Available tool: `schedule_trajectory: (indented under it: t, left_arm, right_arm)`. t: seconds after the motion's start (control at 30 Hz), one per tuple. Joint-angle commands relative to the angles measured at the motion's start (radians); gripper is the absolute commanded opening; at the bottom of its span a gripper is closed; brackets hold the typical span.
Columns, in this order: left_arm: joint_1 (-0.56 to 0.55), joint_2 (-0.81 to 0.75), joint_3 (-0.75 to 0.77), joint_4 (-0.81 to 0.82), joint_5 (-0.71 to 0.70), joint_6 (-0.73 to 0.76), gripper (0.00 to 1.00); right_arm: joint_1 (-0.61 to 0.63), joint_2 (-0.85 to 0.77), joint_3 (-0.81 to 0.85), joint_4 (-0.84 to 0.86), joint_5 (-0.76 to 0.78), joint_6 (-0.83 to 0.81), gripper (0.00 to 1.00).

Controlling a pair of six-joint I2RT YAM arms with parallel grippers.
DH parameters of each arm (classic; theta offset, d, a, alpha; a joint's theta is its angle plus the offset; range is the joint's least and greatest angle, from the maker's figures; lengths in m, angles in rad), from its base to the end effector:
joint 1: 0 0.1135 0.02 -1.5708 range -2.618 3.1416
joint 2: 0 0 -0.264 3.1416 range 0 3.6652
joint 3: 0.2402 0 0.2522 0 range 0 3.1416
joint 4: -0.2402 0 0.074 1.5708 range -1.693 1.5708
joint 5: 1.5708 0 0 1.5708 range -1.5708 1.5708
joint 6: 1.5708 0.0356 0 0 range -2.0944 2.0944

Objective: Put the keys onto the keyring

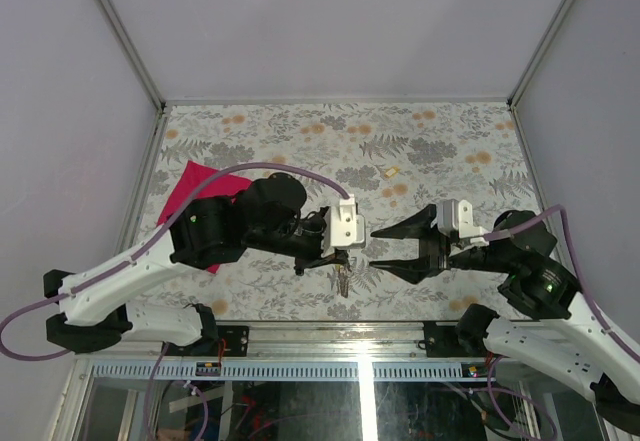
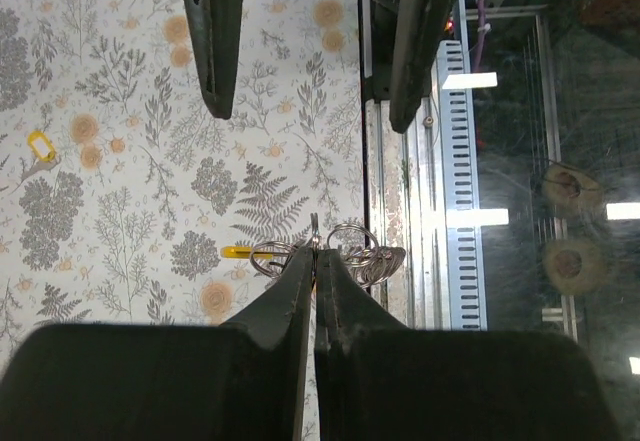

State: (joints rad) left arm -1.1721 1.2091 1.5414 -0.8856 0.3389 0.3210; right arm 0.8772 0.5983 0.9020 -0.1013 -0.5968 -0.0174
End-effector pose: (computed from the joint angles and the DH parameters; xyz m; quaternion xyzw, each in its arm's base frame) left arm 0.0784 -0.2166 0.4405 0.6449 0.5761 -0.3323 0.3765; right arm 0.0607 0.1043 0.4135 -0.4667 0.4461 0.4776 0.5958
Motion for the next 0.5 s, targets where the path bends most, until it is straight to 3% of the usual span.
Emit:
schedule_trajectory:
  t: [0.0, 0.47]
  left_arm:
    - [-0.02, 0.005, 0.056, -0.043, -0.025, 0.05, 0.0]
    - [-0.029, -0.002, 0.077, -0.062, -0.034, 0.067, 0.0]
  right_arm:
    - [0.003, 0.033, 0.05, 0.017, -0.046, -0.018, 0.56]
    - [0.003, 0.158, 0.06, 0.037, -0.176, 0.026, 0.45]
